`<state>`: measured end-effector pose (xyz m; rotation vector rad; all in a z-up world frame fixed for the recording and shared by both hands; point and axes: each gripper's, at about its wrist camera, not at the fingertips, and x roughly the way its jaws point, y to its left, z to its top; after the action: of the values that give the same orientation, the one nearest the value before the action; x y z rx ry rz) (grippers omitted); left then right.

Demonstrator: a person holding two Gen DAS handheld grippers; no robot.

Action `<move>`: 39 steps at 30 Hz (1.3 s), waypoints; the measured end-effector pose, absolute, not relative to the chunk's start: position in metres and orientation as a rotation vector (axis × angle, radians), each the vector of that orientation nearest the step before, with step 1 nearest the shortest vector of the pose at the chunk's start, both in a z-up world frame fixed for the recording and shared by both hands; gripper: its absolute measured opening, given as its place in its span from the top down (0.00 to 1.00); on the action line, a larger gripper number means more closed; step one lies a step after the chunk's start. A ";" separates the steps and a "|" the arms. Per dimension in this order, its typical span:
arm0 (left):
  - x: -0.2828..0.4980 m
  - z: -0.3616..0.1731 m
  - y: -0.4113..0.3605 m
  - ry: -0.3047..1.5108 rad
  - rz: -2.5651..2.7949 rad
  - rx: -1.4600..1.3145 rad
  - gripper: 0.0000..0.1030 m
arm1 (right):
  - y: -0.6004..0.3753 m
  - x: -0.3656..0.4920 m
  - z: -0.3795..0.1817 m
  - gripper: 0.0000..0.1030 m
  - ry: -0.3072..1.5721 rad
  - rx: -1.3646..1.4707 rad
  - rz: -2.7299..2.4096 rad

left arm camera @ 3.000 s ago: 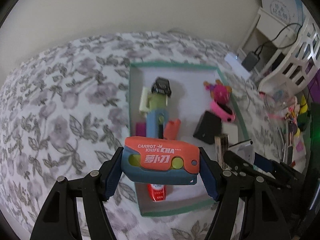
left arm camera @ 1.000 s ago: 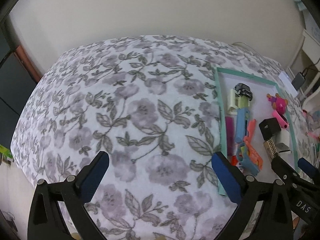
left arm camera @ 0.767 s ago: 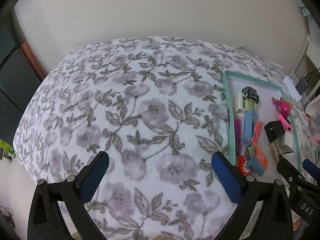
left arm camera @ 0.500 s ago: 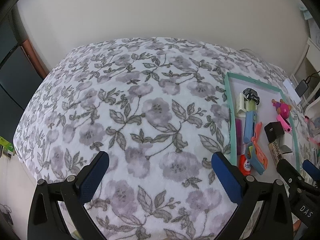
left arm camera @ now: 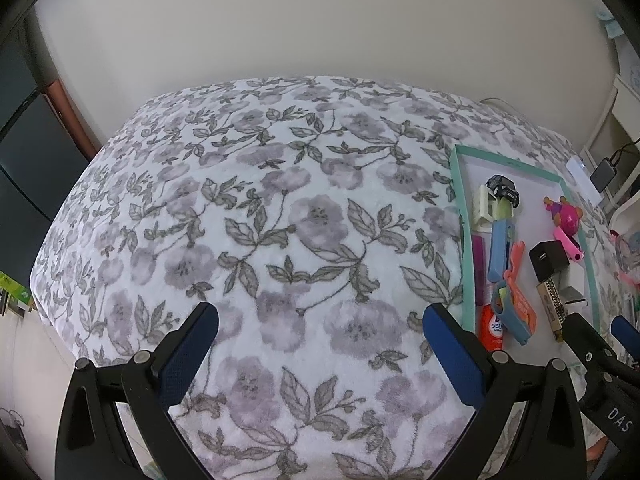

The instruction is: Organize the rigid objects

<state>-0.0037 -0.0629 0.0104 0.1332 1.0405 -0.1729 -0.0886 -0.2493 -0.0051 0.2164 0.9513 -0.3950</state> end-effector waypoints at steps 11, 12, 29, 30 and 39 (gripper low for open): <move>-0.004 0.011 -0.065 1.037 -0.172 0.144 0.01 | -0.251 -0.088 -0.007 0.00 0.955 0.213 -0.397; -0.004 0.010 -0.065 1.038 -0.174 0.146 0.01 | -0.252 -0.088 -0.007 0.00 0.957 0.212 -0.399; -0.005 0.008 -0.065 1.047 -0.179 0.159 0.01 | -0.253 -0.088 -0.008 0.00 0.957 0.208 -0.404; -0.005 0.008 -0.064 1.048 -0.179 0.159 0.01 | -0.253 -0.088 -0.008 0.00 0.957 0.207 -0.405; -0.004 0.007 -0.063 1.057 -0.182 0.154 0.01 | -0.254 -0.088 -0.009 0.00 0.961 0.205 -0.404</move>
<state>-0.0037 -0.0633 0.0067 0.1536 1.0573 -0.1821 -0.0881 -0.2536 -0.0094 0.2053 0.9607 -0.4038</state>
